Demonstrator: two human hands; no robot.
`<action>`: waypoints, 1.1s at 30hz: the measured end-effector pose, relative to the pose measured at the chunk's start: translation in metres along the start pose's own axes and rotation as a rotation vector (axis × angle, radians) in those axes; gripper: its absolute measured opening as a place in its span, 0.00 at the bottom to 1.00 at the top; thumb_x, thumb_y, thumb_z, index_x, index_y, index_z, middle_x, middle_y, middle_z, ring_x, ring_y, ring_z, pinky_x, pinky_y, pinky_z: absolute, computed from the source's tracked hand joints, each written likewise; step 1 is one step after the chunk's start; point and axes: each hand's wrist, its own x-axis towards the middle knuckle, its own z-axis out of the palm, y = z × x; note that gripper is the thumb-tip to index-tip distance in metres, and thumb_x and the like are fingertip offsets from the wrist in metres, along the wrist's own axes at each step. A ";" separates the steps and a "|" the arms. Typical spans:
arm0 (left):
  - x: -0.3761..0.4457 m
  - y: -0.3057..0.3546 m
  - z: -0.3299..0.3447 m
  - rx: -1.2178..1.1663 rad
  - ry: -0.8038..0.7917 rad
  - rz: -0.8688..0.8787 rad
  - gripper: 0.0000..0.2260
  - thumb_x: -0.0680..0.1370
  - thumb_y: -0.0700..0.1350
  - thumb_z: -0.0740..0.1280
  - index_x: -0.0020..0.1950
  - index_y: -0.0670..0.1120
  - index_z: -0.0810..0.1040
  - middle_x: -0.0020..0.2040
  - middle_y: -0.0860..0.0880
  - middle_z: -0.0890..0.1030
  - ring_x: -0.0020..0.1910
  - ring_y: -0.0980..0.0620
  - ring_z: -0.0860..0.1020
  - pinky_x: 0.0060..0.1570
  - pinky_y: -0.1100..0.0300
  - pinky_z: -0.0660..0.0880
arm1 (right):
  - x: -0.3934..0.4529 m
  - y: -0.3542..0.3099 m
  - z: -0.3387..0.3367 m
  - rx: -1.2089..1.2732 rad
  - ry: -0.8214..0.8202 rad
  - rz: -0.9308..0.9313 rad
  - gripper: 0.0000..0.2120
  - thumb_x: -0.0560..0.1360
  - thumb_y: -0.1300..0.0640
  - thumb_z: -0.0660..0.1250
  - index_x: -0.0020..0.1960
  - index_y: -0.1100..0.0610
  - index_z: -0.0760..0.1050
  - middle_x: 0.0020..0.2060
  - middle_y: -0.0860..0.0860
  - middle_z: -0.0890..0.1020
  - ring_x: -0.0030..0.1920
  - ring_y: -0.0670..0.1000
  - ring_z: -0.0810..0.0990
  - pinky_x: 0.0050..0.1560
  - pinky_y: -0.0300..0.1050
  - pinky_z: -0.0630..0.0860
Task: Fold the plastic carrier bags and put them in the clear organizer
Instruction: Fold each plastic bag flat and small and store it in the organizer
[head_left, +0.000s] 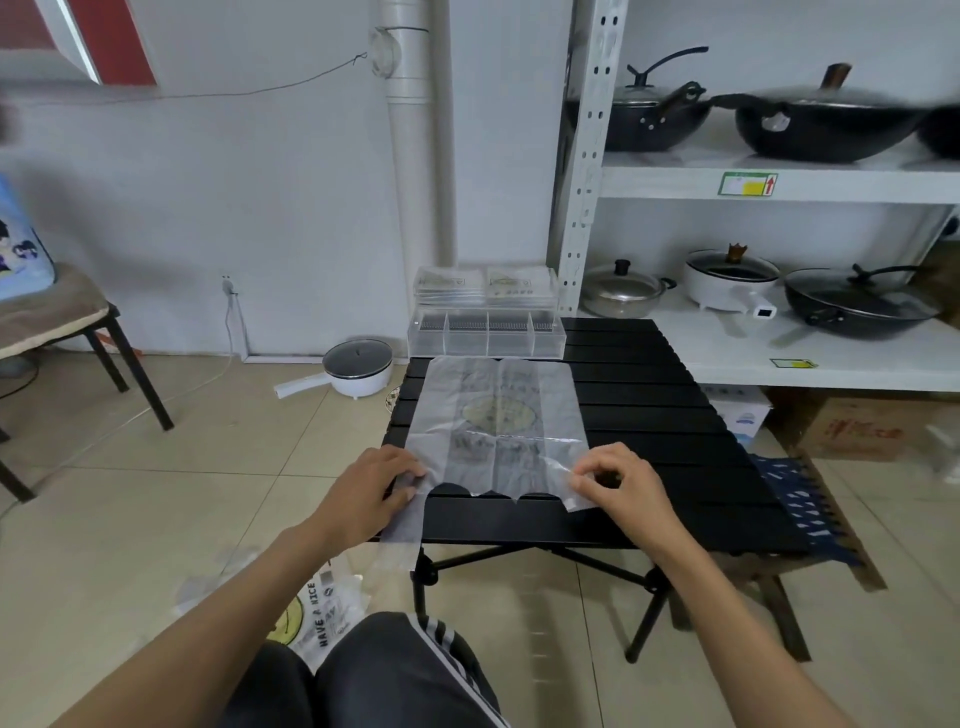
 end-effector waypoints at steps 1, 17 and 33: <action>0.000 -0.001 0.000 0.000 -0.014 -0.001 0.10 0.77 0.45 0.66 0.59 0.52 0.78 0.60 0.55 0.76 0.57 0.52 0.72 0.57 0.58 0.70 | -0.005 -0.004 -0.005 0.134 -0.025 0.005 0.03 0.73 0.52 0.73 0.40 0.47 0.84 0.48 0.43 0.82 0.53 0.42 0.79 0.62 0.52 0.73; -0.029 -0.015 -0.039 0.206 -0.404 0.055 0.42 0.74 0.46 0.66 0.77 0.60 0.41 0.77 0.62 0.42 0.74 0.62 0.47 0.73 0.60 0.50 | -0.041 0.024 -0.036 -0.049 -0.203 -0.046 0.32 0.77 0.69 0.59 0.69 0.36 0.66 0.70 0.35 0.67 0.73 0.36 0.61 0.76 0.45 0.57; -0.023 -0.007 0.000 0.257 -0.100 0.236 0.33 0.70 0.52 0.72 0.73 0.53 0.65 0.69 0.56 0.69 0.69 0.57 0.65 0.73 0.61 0.52 | -0.040 0.046 0.000 -0.690 -0.074 -0.340 0.33 0.72 0.55 0.73 0.74 0.43 0.65 0.74 0.41 0.64 0.76 0.41 0.55 0.78 0.56 0.46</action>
